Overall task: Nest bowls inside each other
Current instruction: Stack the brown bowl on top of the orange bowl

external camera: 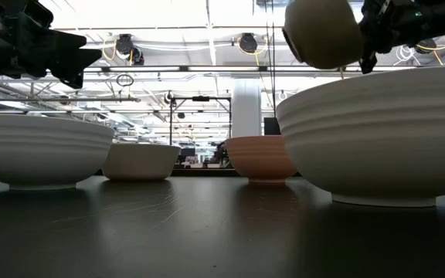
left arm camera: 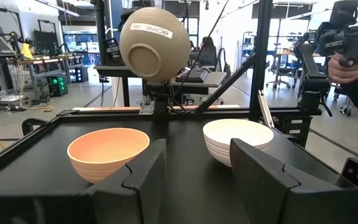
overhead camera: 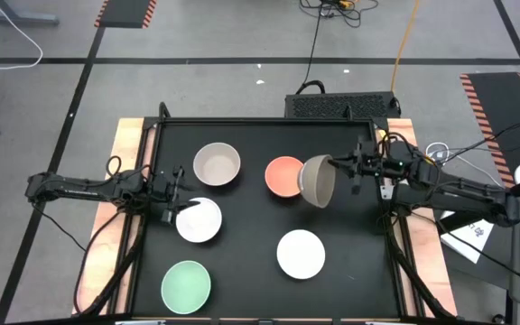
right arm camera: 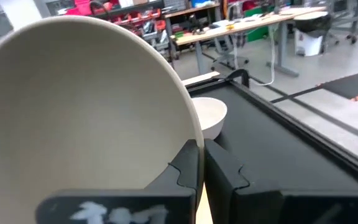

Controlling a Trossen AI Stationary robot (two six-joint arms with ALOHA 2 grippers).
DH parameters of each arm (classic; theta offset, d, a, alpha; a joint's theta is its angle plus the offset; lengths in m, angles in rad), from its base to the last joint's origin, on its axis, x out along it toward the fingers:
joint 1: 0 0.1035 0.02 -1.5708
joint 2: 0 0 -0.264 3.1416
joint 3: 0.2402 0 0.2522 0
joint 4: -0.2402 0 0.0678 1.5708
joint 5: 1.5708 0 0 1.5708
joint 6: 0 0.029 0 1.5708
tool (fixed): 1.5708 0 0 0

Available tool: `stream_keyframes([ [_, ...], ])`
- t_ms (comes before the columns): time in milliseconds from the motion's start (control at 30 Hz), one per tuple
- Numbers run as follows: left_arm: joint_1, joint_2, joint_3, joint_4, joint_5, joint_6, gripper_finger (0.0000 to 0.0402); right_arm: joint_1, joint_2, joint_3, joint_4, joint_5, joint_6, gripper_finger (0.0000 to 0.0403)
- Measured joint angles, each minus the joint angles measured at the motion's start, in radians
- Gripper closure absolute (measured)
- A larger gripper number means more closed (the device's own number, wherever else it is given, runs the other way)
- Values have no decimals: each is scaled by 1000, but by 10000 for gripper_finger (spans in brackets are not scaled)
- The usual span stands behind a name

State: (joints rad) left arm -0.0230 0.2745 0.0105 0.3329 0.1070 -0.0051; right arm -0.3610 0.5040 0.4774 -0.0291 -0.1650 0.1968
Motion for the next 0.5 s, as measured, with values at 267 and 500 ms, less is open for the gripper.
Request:
stream_keyframes([
  [267,0,0,0,0,0,1,220,-71,107,60,0,-23,-27,399],
  [500,0,0,0,-1,0,1,220,-158,238,152,-60,-129,-39,399],
])
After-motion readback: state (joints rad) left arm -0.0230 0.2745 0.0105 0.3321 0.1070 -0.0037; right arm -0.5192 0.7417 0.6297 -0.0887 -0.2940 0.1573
